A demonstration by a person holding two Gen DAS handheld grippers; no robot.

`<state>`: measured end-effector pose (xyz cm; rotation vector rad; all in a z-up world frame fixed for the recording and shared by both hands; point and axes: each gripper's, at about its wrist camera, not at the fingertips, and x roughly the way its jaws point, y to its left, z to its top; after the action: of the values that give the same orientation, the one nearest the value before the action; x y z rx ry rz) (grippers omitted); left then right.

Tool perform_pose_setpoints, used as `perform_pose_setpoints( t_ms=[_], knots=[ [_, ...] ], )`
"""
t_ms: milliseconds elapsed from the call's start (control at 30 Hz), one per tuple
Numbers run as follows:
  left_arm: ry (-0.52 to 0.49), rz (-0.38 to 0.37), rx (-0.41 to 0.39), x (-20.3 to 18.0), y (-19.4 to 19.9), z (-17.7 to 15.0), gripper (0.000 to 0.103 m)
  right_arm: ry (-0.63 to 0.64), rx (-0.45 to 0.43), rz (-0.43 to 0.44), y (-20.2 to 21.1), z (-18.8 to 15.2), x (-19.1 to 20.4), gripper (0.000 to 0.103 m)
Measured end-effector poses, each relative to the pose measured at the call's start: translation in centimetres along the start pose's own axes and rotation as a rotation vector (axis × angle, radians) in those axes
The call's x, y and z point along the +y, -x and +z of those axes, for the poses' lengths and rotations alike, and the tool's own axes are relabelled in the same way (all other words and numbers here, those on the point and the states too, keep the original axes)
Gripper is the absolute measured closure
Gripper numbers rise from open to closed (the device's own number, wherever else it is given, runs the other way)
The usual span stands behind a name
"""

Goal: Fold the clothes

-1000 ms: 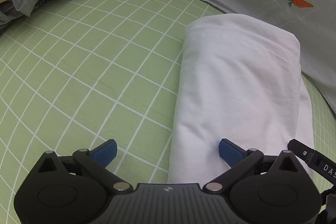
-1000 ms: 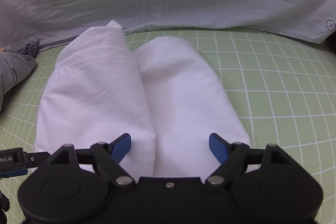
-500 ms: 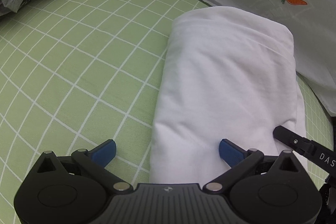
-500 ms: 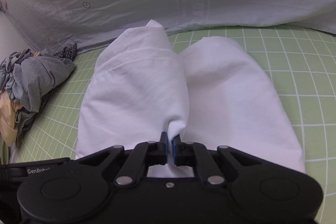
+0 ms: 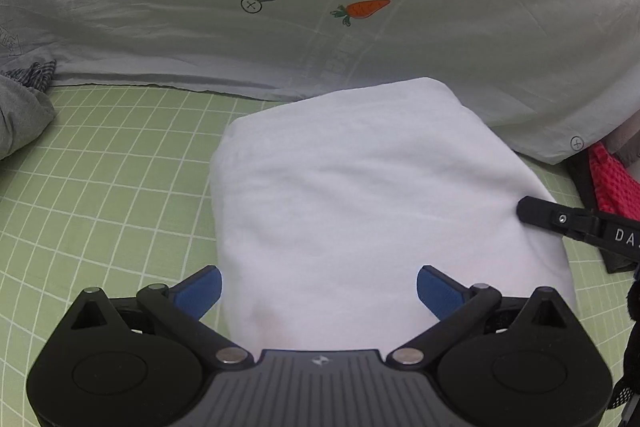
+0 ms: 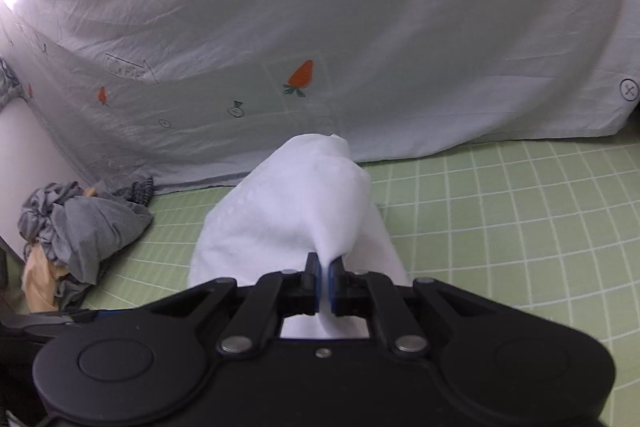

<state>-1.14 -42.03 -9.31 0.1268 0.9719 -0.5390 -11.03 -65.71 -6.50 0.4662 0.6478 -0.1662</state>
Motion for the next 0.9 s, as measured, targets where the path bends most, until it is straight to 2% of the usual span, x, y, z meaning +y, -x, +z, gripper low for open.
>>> perform_pose_setpoints(
  t_ms=[33, 67, 100, 133, 200, 233, 300, 333, 433, 533, 767, 833, 867, 900],
  knots=[
    [0.007, 0.015, 0.025, 0.3, -0.6, -0.4, 0.001, -0.005, 0.021, -0.021, -0.7, -0.3, -0.8, 0.095],
    [0.022, 0.029, 0.056, 0.7, -1.3, -0.9, 0.001, -0.021, 0.063, -0.043, -1.7, -0.8, -1.7, 0.088],
    [0.037, 0.038, 0.084, 1.1, -1.9, -1.4, 0.001, -0.036, 0.105, -0.065, -2.7, -1.3, -2.7, 0.075],
    [0.054, 0.043, 0.11, 1.6, -2.6, -1.8, 0.001, -0.051, 0.136, -0.078, -3.5, -1.9, -3.6, 0.069],
    [0.1, 0.028, 0.141, 2.5, -3.5, -2.6, 0.0, -0.086, 0.155, -0.061, -4.4, -2.8, -4.6, 0.05],
    [0.125, 0.013, 0.149, 3.0, -3.8, -2.9, 0.0, -0.111, 0.159, -0.054, -4.7, -3.2, -5.0, 0.046],
    [0.178, -0.024, 0.156, 3.8, -4.2, -3.2, 0.0, -0.164, 0.169, -0.033, -5.4, -3.8, -5.9, 0.03],
    [0.197, -0.037, 0.158, 4.1, -4.4, -3.3, 0.0, -0.187, 0.177, -0.021, -5.7, -3.9, -6.2, 0.028],
    [0.216, -0.06, 0.164, 4.3, -5.1, -3.1, 0.0, -0.228, 0.201, 0.028, -6.9, -4.0, -6.6, 0.025],
    [0.229, -0.082, 0.17, 4.4, -5.7, -2.9, 0.0, -0.218, 0.21, 0.059, -7.7, -3.9, -6.3, 0.023],
    [0.258, -0.133, 0.189, 4.5, -6.5, -2.8, 0.002, -0.211, 0.237, 0.069, -8.9, -3.9, -4.7, 0.019],
    [0.26, -0.141, 0.187, 4.4, -6.5, -2.7, 0.007, -0.179, 0.247, 0.051, -8.9, -3.9, -3.9, 0.025],
    [0.255, -0.141, 0.185, 4.3, -6.3, -2.7, 0.013, -0.168, 0.245, 0.043, -8.6, -3.8, -3.5, 0.035],
    [0.248, -0.136, 0.182, 4.1, -6.1, -2.6, 0.022, -0.157, 0.243, 0.035, -8.3, -3.7, -3.2, 0.052]
  ],
)
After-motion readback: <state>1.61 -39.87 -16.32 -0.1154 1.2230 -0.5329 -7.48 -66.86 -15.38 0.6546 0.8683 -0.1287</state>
